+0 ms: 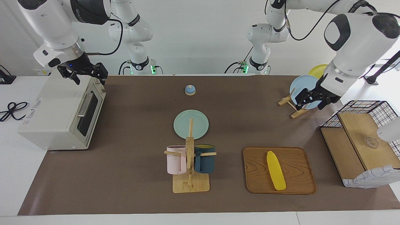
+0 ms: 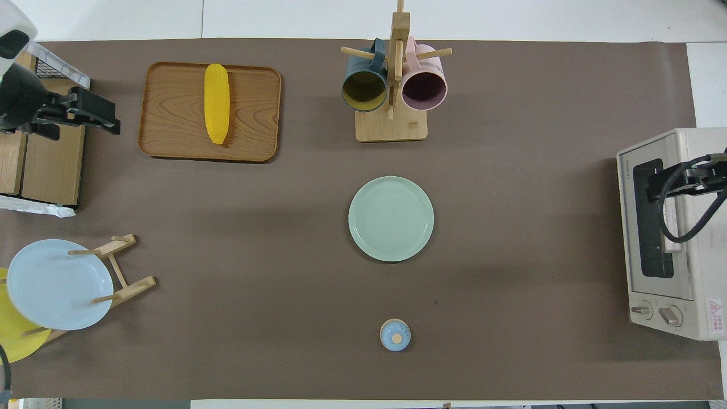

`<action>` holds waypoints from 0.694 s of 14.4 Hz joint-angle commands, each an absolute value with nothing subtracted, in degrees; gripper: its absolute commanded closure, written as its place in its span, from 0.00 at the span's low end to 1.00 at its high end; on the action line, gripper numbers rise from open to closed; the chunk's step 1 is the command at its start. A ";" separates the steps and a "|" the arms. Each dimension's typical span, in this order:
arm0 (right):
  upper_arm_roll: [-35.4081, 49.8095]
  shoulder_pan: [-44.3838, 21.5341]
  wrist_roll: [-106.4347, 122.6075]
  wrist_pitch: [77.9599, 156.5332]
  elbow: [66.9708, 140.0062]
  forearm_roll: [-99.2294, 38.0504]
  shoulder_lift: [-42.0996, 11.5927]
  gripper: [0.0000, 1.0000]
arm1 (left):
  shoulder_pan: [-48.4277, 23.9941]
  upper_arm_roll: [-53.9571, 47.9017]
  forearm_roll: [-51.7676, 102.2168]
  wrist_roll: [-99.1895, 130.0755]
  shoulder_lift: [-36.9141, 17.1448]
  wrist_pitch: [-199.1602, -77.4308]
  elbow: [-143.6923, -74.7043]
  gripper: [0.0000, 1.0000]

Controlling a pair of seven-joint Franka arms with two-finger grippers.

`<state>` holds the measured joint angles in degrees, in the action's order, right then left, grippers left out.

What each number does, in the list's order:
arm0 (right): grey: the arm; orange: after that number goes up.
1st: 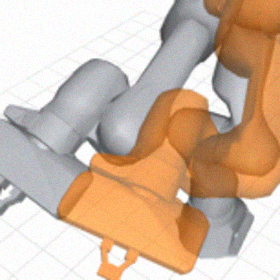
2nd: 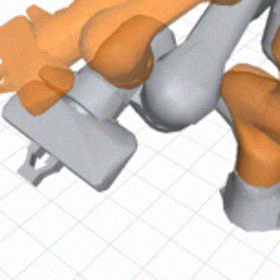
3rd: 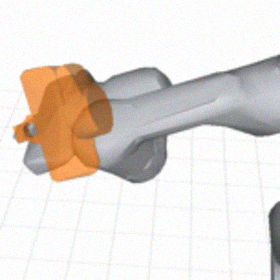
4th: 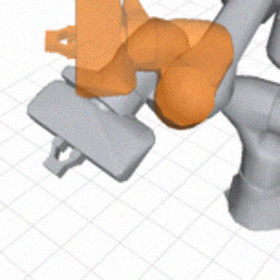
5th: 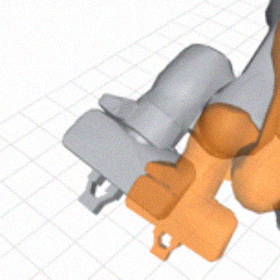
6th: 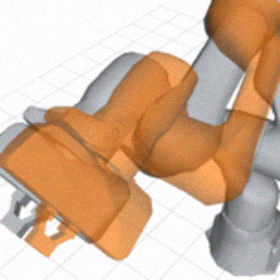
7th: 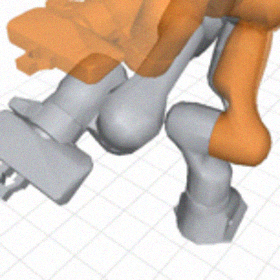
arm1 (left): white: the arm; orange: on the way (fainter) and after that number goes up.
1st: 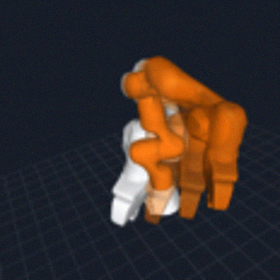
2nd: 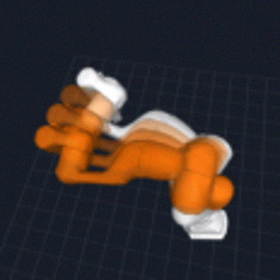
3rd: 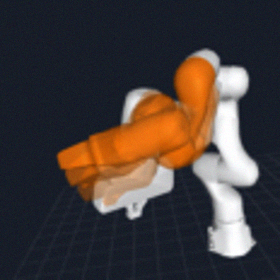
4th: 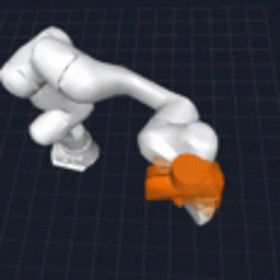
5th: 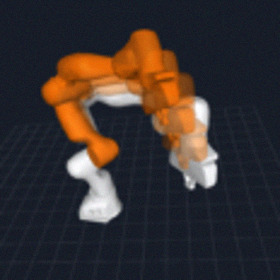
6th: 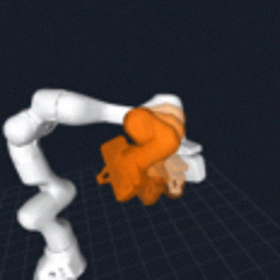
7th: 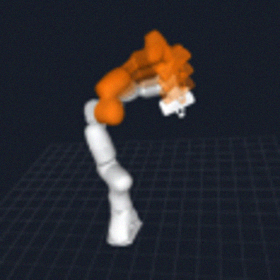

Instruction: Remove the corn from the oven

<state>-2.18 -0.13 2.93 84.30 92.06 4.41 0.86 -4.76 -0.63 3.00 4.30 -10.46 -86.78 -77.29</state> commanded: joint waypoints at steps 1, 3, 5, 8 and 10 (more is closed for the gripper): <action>-2.46 0.18 3.96 84.38 91.76 2.81 0.70 0.00 | -4.75 -0.70 1.32 3.52 -4.68 -80.53 -78.93 0.00; -2.46 0.18 3.96 84.38 91.76 2.81 0.70 0.00 | -4.75 -0.70 1.32 3.43 -2.73 -76.48 -79.27 0.00; -2.46 0.18 3.96 84.38 91.76 2.81 0.70 0.00 | -4.66 -0.62 1.32 2.12 -1.59 -74.28 -80.32 0.00; -2.46 0.18 3.96 84.46 91.76 2.81 0.70 0.00 | -3.60 -0.62 1.41 0.89 4.37 -74.52 -87.07 0.00; -2.46 0.18 3.87 84.38 91.76 2.81 0.70 0.00 | -3.52 -0.62 1.41 0.44 6.67 -77.33 -90.95 0.00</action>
